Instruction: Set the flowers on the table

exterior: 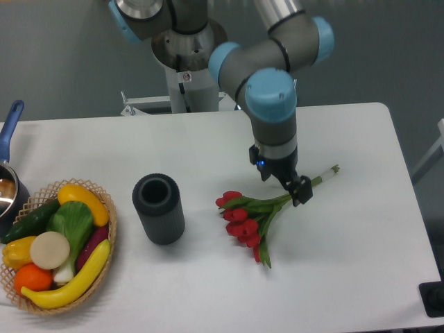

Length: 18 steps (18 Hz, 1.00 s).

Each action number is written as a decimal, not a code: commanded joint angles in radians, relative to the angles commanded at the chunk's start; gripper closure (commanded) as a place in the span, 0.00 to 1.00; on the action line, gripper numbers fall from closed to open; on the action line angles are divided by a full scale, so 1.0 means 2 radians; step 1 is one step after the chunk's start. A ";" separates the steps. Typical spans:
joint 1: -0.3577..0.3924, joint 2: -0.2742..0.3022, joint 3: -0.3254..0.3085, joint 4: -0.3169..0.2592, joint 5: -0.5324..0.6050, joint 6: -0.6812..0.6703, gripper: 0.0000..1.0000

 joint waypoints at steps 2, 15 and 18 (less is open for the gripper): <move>0.025 0.002 0.042 -0.068 -0.028 0.035 0.00; 0.152 0.059 0.059 -0.173 -0.070 0.272 0.00; 0.151 0.059 0.059 -0.171 -0.071 0.272 0.00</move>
